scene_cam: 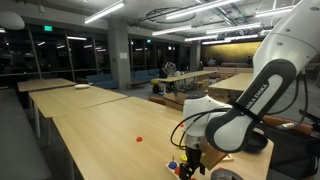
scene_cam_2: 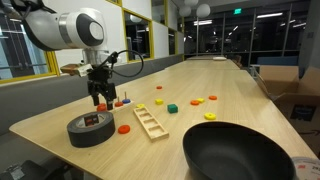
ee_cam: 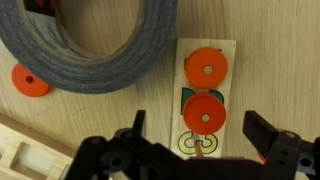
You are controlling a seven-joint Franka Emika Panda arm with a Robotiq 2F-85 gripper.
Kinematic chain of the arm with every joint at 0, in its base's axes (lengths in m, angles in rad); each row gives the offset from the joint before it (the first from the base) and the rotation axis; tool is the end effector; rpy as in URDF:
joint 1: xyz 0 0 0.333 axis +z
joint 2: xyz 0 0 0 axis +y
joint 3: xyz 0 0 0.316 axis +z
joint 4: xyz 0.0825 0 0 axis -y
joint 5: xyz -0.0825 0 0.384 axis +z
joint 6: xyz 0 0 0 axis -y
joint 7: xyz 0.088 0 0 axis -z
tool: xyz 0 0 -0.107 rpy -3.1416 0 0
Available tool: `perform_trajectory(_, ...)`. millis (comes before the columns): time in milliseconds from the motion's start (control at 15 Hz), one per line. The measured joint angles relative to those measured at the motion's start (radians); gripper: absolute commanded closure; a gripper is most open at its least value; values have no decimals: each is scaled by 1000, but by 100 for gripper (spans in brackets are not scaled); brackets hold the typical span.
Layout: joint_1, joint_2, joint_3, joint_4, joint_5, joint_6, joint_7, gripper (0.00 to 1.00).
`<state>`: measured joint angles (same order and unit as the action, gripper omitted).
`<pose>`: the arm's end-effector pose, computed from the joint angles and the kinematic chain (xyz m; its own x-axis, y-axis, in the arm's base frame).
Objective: Remove the red ring from the left side of the wooden board and put it on the table
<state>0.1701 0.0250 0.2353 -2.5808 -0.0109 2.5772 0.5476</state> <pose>0.4062 0.1750 0.2496 0.9909 -0.1326 -0.0239 -0.1323 -0.9911 0.0143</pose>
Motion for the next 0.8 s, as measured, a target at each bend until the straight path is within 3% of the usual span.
perform_trajectory(67, 0, -4, 0, -3, 1, 0, 0, 25)
perform_trajectory(200, 0, -10, 0, -9, 1, 0, 0, 31)
perform_trajectory(600, 2, -17, 0, -17, 1, 0, 0, 77)
perform_trajectory(800, 3, -18, 0, -18, 1, 0, 0, 76)
